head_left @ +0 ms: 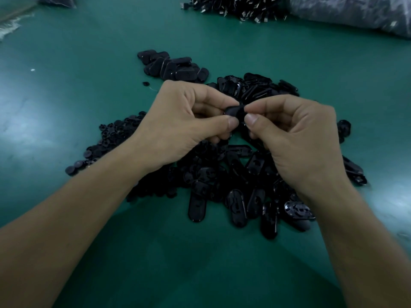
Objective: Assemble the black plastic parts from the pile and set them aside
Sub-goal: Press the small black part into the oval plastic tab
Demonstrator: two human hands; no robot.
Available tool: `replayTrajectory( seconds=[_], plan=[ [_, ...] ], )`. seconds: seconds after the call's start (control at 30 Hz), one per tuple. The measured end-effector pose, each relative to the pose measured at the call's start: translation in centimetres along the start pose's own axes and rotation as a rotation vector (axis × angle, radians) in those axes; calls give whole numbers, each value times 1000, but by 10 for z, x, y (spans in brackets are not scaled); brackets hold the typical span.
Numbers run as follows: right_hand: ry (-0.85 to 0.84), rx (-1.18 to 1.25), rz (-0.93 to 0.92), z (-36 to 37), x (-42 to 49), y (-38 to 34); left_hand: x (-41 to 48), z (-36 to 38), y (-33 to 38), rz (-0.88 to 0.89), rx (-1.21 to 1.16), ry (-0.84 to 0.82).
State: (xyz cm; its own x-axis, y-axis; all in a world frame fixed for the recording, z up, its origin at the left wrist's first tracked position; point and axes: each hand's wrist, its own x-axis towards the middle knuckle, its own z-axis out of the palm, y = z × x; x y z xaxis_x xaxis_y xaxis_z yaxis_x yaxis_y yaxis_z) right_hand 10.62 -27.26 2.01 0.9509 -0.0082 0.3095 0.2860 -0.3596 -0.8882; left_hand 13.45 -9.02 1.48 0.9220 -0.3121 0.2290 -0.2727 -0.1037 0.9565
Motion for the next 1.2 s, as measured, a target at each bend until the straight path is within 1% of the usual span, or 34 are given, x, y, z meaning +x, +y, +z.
replayTrajectory(
  seconds=[0.17, 0.3, 0.43, 0.6, 0.7, 0.87, 0.97, 1.03, 1.1, 1.2],
  plan=[
    [5, -42, -9, 1, -1, -1, 0, 3, -2, -4, 1, -1],
    [43, -62, 16, 3, -3, -2, 0, 5, -3, 1, 46, -2],
    [76, -141, 45, 5, -5, -3, -1, 7, -4, 4, 97, 11],
    [105, -202, 66, 9, -7, -7, -3, 12, -5, 85, 274, 85],
    [113, -238, 52, 10, -8, -9, -5, 16, -4, 120, 339, 131],
    [69, -286, 18, 12, -11, -10, -6, 16, -4, 139, 447, 141],
    [31, -267, 1, 14, -12, -11, -5, 13, -6, 123, 494, 154],
    [13, -235, -12, 14, -11, -11, -4, 12, -7, 119, 505, 159],
    [31, -244, -32, 14, -10, -9, -3, 12, -7, 118, 498, 146],
    [68, -309, -58, 11, -8, -2, -2, 10, -6, 58, 377, 102]
  ],
)
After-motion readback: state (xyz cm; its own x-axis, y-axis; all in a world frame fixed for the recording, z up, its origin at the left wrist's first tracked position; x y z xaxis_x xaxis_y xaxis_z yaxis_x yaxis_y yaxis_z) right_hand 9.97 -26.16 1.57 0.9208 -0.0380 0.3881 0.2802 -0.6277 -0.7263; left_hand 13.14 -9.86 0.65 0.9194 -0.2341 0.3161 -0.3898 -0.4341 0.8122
